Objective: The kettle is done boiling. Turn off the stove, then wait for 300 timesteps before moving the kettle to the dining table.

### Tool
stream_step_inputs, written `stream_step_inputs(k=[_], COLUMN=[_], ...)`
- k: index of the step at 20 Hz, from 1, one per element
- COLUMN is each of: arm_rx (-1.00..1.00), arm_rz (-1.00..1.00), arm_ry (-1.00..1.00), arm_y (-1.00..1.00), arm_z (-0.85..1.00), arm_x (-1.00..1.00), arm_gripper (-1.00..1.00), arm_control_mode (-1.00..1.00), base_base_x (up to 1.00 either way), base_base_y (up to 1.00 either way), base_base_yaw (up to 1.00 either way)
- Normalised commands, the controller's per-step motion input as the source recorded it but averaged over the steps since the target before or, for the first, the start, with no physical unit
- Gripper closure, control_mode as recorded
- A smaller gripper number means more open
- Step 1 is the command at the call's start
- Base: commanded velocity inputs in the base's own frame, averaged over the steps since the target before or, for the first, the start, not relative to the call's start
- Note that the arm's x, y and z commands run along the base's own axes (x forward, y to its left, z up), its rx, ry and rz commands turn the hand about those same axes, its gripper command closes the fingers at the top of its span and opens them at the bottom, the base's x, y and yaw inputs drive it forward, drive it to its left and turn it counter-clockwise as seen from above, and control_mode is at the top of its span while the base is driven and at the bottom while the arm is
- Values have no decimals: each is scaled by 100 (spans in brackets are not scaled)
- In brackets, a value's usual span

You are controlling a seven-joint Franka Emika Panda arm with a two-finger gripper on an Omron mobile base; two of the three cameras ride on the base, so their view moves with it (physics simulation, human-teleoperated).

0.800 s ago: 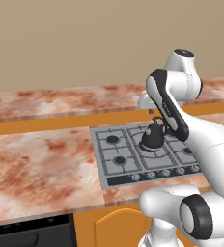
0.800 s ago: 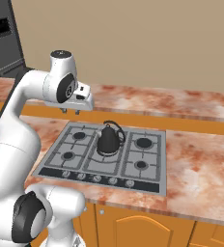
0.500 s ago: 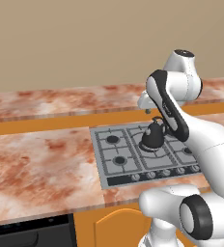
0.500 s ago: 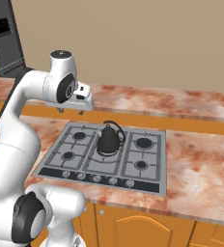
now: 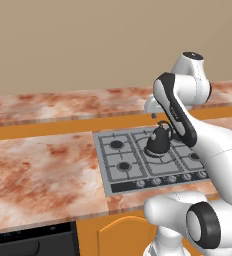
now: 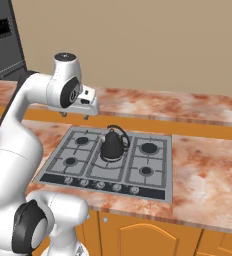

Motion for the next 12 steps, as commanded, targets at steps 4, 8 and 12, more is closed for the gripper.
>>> stream_step_inputs(k=[4,8,12], arm_rx=[0,0,0], arm_rz=[0,0,0], arm_ry=[0,0,0], arm_y=[-4,-4,-7], arm_z=[-14,-21,-18], arm_x=[0,-3,-7], arm_gripper=[-100,-100,-100], arm_control_mode=[-100,-100,-100], base_base_x=[0,0,0], base_base_y=[0,0,0], base_base_yaw=[0,0,0])
